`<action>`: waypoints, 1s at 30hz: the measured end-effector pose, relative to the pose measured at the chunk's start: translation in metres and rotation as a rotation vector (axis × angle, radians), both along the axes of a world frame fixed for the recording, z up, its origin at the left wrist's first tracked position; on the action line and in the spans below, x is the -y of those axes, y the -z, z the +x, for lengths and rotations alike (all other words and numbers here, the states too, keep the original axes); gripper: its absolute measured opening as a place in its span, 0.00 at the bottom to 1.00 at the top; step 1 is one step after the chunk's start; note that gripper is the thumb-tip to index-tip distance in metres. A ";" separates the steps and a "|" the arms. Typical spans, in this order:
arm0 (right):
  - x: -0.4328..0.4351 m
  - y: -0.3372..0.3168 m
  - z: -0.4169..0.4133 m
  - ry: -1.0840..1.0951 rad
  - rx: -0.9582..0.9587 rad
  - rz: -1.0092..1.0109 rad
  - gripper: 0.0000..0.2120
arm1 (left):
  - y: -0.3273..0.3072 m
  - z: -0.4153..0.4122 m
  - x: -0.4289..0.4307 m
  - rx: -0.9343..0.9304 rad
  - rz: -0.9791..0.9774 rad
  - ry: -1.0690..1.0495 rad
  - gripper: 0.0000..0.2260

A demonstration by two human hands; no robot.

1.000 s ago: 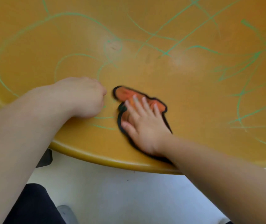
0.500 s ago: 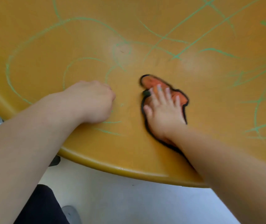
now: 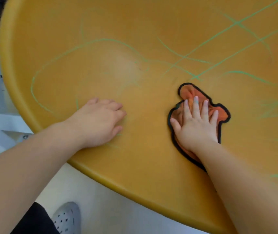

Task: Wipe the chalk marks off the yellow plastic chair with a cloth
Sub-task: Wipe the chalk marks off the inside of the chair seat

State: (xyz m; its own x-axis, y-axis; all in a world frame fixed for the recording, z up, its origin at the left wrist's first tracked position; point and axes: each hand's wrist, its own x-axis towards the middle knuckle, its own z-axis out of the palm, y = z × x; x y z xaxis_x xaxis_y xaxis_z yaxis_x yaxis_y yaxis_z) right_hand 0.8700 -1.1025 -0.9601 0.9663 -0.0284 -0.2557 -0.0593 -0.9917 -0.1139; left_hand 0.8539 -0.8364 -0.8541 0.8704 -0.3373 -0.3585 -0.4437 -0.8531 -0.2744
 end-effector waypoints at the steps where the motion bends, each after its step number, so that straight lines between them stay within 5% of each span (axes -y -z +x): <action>1: -0.015 0.000 -0.007 -0.100 0.005 0.032 0.36 | -0.003 -0.009 -0.002 0.049 -0.048 -0.012 0.24; 4: -0.038 -0.002 -0.017 -0.282 0.003 0.103 0.35 | -0.012 -0.041 -0.019 0.232 -0.087 0.003 0.20; 10: -0.030 -0.001 -0.013 -0.294 0.036 0.122 0.34 | -0.009 -0.073 -0.028 0.145 0.088 -0.152 0.28; 18: -0.032 0.007 -0.009 -0.262 0.064 0.082 0.33 | 0.021 -0.083 -0.045 0.405 -0.307 0.087 0.18; 24: -0.035 -0.004 -0.047 -0.180 -0.008 0.087 0.43 | 0.019 -0.098 -0.068 0.319 -0.291 0.249 0.33; 30: -0.044 -0.028 -0.113 -0.252 -0.139 0.116 0.38 | 0.023 -0.091 -0.080 0.285 -0.304 0.384 0.12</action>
State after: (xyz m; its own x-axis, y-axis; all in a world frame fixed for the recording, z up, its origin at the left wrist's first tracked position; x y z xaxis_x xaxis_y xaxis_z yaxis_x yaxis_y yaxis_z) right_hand 0.7566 -1.0588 -0.9320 0.8948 0.2448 -0.3735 0.1638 -0.9580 -0.2355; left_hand 0.7630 -0.7564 -0.8768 0.7132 -0.7001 0.0348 -0.6820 -0.7046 -0.1960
